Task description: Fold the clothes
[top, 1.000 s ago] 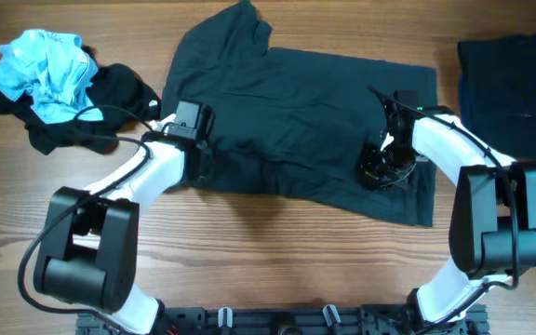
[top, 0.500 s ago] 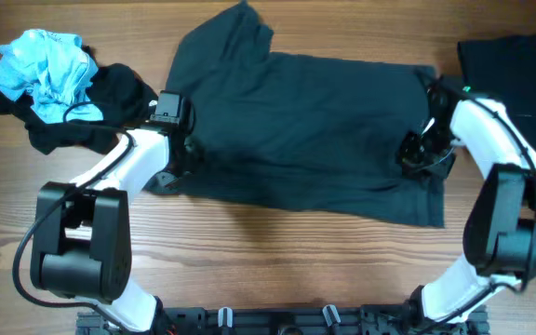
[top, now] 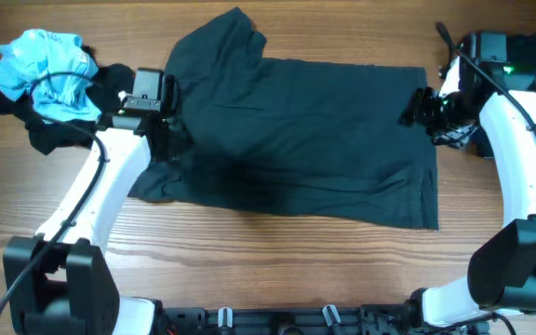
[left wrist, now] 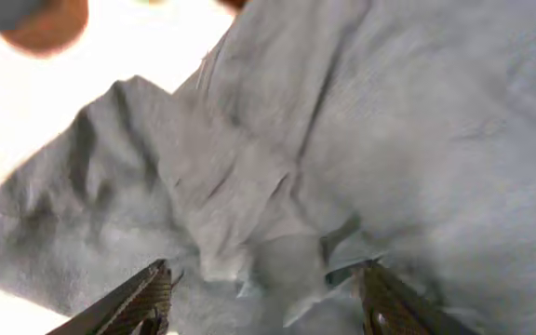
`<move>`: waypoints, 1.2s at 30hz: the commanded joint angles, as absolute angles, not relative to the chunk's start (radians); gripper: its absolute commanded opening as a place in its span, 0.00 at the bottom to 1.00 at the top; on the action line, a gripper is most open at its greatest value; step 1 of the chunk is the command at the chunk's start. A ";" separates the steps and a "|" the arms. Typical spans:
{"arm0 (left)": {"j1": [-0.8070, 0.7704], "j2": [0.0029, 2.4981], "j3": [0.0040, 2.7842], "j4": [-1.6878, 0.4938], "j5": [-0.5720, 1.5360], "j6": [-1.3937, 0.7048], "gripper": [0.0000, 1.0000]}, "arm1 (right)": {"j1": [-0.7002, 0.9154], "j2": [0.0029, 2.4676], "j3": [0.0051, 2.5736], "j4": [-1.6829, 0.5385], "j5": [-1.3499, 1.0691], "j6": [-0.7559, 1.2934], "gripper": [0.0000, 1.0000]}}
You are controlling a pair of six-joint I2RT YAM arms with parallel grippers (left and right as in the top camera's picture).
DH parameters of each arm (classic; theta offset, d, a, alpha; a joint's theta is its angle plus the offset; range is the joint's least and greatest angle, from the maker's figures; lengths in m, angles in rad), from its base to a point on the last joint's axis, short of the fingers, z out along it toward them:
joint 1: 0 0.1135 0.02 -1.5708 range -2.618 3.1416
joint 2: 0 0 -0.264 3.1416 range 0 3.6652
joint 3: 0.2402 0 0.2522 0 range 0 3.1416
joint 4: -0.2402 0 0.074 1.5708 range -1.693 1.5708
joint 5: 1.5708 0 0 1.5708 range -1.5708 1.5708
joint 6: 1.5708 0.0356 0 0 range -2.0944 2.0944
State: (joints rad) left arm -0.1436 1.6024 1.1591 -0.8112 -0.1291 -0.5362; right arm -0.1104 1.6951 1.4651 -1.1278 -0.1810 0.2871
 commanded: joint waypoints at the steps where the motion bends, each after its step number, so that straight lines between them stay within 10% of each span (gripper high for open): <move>1: -0.139 1.602 1.287 -0.728 -0.081 -0.421 0.62 | -0.110 1.696 1.475 -1.055 -0.252 0.242 0.79; 14: -0.115 2.126 2.064 -0.867 -0.068 -0.291 0.66 | -0.038 1.827 1.698 -0.915 -0.130 0.104 0.73; 36: -0.140 2.526 2.086 -0.319 -0.072 -0.212 0.58 | 0.031 2.228 1.748 -0.503 0.057 0.105 0.75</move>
State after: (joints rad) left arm -0.1265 2.4935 2.0670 -0.3618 -0.0769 -0.2375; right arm 0.0338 2.1910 1.7329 -0.5064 0.0174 0.1249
